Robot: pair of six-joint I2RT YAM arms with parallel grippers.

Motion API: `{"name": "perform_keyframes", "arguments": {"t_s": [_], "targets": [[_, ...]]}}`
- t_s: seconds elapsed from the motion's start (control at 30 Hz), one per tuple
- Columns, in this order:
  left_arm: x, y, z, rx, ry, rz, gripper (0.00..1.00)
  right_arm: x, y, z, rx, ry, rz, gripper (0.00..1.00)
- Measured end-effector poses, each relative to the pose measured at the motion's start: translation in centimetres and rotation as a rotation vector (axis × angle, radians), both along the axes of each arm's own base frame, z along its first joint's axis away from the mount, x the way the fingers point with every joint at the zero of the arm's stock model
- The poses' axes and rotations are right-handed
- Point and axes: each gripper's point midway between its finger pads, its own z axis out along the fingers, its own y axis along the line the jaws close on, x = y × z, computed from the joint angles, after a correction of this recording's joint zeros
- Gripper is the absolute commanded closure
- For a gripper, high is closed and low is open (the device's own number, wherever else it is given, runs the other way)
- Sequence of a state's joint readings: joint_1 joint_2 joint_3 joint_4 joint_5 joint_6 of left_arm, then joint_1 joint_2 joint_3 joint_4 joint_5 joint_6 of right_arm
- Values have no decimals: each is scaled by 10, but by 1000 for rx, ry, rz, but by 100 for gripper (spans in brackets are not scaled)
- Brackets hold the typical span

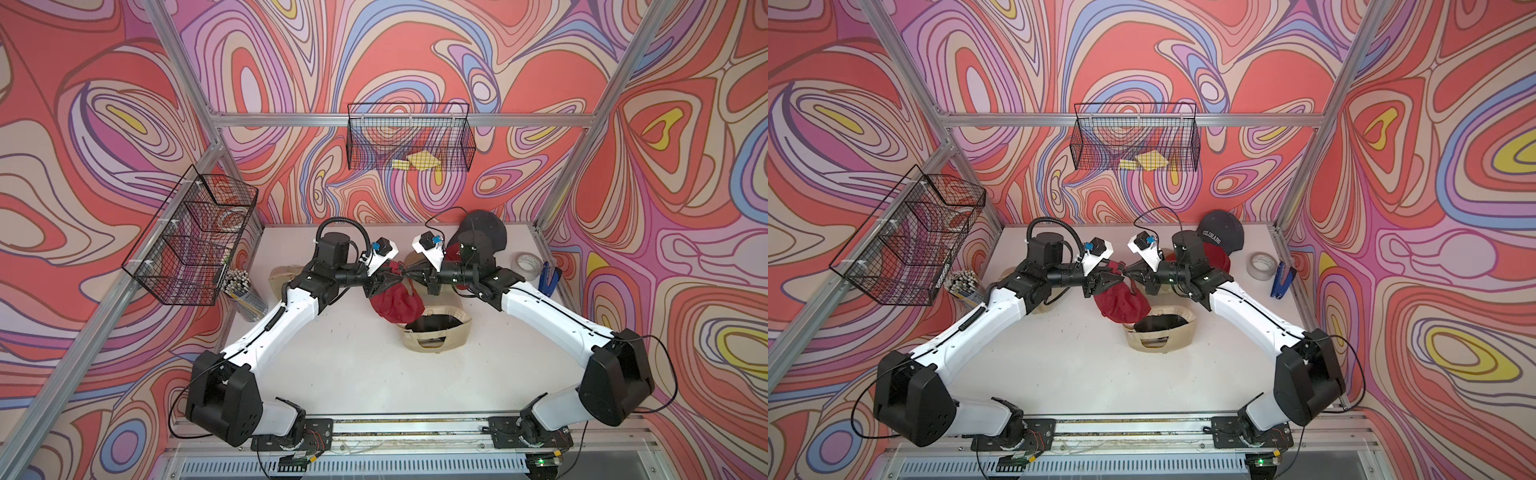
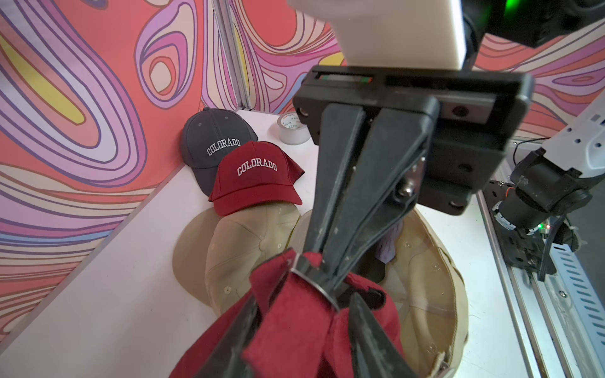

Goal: Open the adjustable buckle of the baseball cap
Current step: Pull the adjustable strap on the baseball cap.

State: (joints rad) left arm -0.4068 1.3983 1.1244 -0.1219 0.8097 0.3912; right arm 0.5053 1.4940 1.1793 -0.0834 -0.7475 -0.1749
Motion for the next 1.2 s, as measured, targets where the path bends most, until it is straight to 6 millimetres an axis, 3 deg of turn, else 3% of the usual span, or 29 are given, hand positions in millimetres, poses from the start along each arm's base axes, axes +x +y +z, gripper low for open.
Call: {"name": "perform_keyframes", "arguments": {"t_s": [0.43,0.67,0.93,1.1,1.2], "targets": [[-3,4,3,3,-66,5,52,-10,4,4,33,32,60,100],[-4,4,3,12,-108,-4,59,-13,10,5,69,60,105,100],[-6,4,2,25,-133,-18,79,-12,11,11,74,50,109,100],[-7,4,-1,42,-143,-22,100,-15,11,10,62,63,119,100],[-7,4,-3,52,-144,-23,100,-16,11,9,54,69,121,100]]}}
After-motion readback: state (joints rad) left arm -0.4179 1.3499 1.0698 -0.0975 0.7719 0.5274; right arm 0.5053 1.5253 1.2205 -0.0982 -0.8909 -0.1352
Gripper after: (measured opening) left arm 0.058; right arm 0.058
